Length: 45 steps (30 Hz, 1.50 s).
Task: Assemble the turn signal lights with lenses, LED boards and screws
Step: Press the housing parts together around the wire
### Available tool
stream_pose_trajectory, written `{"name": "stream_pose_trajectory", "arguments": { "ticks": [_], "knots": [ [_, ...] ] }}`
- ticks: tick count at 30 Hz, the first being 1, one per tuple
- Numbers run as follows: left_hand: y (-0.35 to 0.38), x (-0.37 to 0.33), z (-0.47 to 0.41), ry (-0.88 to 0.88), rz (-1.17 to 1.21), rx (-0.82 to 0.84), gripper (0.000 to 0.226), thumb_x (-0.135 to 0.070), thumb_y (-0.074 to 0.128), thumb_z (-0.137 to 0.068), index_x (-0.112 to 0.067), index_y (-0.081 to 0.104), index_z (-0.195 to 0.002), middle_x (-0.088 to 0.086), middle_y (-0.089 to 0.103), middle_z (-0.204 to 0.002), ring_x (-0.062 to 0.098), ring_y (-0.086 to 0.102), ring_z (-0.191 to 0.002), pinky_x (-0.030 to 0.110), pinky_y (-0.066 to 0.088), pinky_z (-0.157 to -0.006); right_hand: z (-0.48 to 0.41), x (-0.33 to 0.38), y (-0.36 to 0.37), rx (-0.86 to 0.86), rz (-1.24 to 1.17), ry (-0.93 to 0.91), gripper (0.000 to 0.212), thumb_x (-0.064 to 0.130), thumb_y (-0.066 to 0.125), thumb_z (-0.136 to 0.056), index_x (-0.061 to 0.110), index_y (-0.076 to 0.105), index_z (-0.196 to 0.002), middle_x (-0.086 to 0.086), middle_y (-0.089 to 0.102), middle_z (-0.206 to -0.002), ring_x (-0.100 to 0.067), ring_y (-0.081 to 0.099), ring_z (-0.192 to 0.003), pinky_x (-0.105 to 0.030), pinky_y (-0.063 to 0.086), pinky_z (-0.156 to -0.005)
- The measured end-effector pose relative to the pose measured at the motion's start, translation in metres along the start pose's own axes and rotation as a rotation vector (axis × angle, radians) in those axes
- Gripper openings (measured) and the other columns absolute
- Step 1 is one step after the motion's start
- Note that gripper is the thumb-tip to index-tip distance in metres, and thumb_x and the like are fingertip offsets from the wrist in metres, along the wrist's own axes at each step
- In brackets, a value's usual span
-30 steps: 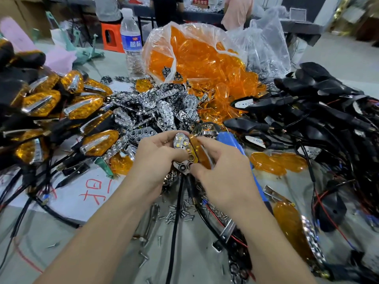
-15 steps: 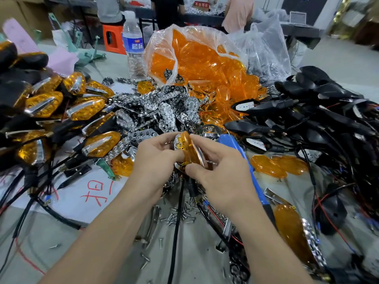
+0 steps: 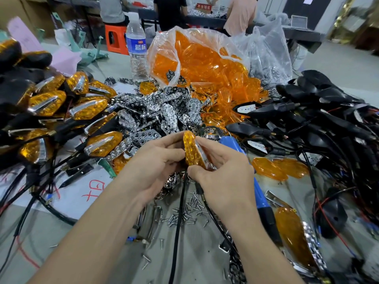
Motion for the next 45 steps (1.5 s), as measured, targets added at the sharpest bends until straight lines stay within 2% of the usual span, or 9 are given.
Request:
{"name": "stream_pose_trajectory", "arguments": {
  "ticks": [4, 7, 12, 15, 22, 29, 35, 40, 45],
  "knots": [
    [-0.001, 0.001, -0.001, 0.016, -0.025, -0.003, 0.043, 0.019, 0.050, -0.091, -0.009, 0.071, -0.116, 0.006, 0.080, -0.096, 0.015, 0.076, -0.082, 0.023, 0.059, -0.066, 0.000, 0.001, 0.001, -0.014, -0.009, -0.007, 0.055, 0.005, 0.087, -0.071, 0.049, 0.075, -0.102, 0.040, 0.070, -0.086, 0.011, 0.070, -0.090, -0.017, 0.056, -0.082],
    [-0.002, 0.001, 0.000, 0.033, -0.037, 0.005, 0.044, 0.019, 0.050, -0.090, -0.010, 0.070, -0.117, 0.006, 0.080, -0.099, 0.016, 0.076, -0.085, 0.023, 0.059, -0.069, 0.001, 0.003, -0.001, -0.020, 0.024, -0.011, 0.057, 0.009, 0.089, -0.070, 0.053, 0.074, -0.103, 0.043, 0.068, -0.083, 0.014, 0.069, -0.088, -0.009, 0.053, -0.075],
    [-0.001, -0.002, 0.003, 0.071, -0.042, -0.005, 0.045, 0.013, 0.059, -0.086, -0.014, 0.074, -0.119, 0.007, 0.079, -0.111, 0.015, 0.074, -0.096, 0.026, 0.058, -0.079, 0.001, 0.003, -0.001, -0.031, 0.041, -0.035, 0.060, 0.005, 0.088, -0.067, 0.039, 0.077, -0.115, 0.045, 0.066, -0.082, 0.014, 0.068, -0.085, -0.006, 0.052, -0.073],
    [-0.001, -0.004, 0.005, 0.103, -0.075, -0.044, 0.039, -0.004, 0.073, -0.071, -0.021, 0.083, -0.104, 0.006, 0.080, -0.108, 0.015, 0.075, -0.094, 0.032, 0.058, -0.083, -0.002, 0.003, -0.005, 0.010, 0.004, -0.042, 0.058, -0.007, 0.082, -0.066, 0.040, 0.072, -0.098, 0.032, 0.074, -0.091, 0.008, 0.071, -0.091, -0.014, 0.056, -0.077],
    [0.003, -0.011, 0.010, 0.163, -0.067, -0.051, 0.035, -0.009, 0.078, -0.063, -0.020, 0.085, -0.095, 0.007, 0.081, -0.094, 0.014, 0.076, -0.081, 0.021, 0.058, -0.064, -0.004, 0.002, -0.008, 0.106, -0.077, -0.037, 0.056, -0.013, 0.078, -0.066, 0.032, 0.067, -0.098, 0.016, 0.078, -0.096, -0.004, 0.074, -0.094, -0.031, 0.061, -0.080],
    [0.004, -0.016, 0.013, 0.185, -0.040, -0.061, 0.036, -0.007, 0.078, -0.057, -0.015, 0.084, -0.091, 0.009, 0.080, -0.089, 0.017, 0.076, -0.077, 0.024, 0.059, -0.063, -0.004, 0.009, -0.005, 0.179, -0.219, -0.009, 0.023, 0.013, 0.073, -0.088, 0.031, 0.066, -0.101, -0.003, 0.077, -0.090, -0.023, 0.071, -0.084, -0.050, 0.061, -0.083],
    [0.007, -0.013, 0.013, 0.230, -0.038, -0.092, 0.040, -0.002, 0.077, -0.060, -0.010, 0.080, -0.100, 0.010, 0.081, -0.090, 0.017, 0.077, -0.079, 0.022, 0.058, -0.065, -0.003, 0.006, -0.002, 0.093, -0.260, -0.005, 0.054, -0.005, 0.075, -0.088, 0.036, 0.072, -0.123, 0.016, 0.078, -0.112, -0.001, 0.072, -0.107, -0.020, 0.057, -0.092],
    [0.008, -0.016, 0.018, 0.299, -0.098, -0.074, 0.033, -0.004, 0.079, -0.061, -0.019, 0.084, -0.091, 0.007, 0.081, -0.091, 0.014, 0.078, -0.081, 0.018, 0.057, -0.066, -0.005, 0.008, -0.005, 0.111, -0.242, 0.036, 0.049, -0.003, 0.078, -0.087, 0.031, 0.074, -0.123, 0.015, 0.078, -0.113, -0.003, 0.072, -0.108, -0.032, 0.058, -0.097],
    [0.011, -0.016, 0.018, 0.329, -0.098, -0.104, 0.029, -0.011, 0.079, -0.064, -0.023, 0.086, -0.089, 0.004, 0.081, -0.087, 0.012, 0.077, -0.079, 0.019, 0.057, -0.067, -0.001, 0.013, -0.004, 0.051, -0.157, 0.027, 0.049, 0.004, 0.081, -0.086, 0.037, 0.074, -0.122, 0.020, 0.077, -0.110, 0.005, 0.071, -0.103, -0.020, 0.056, -0.095]
  ]
}}
Point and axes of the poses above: each hand's wrist, its own z-axis away from the middle knuckle, its own y-axis out of the palm, x = y × z, the point moved 3 cm from there along -z, towards the middle knuckle
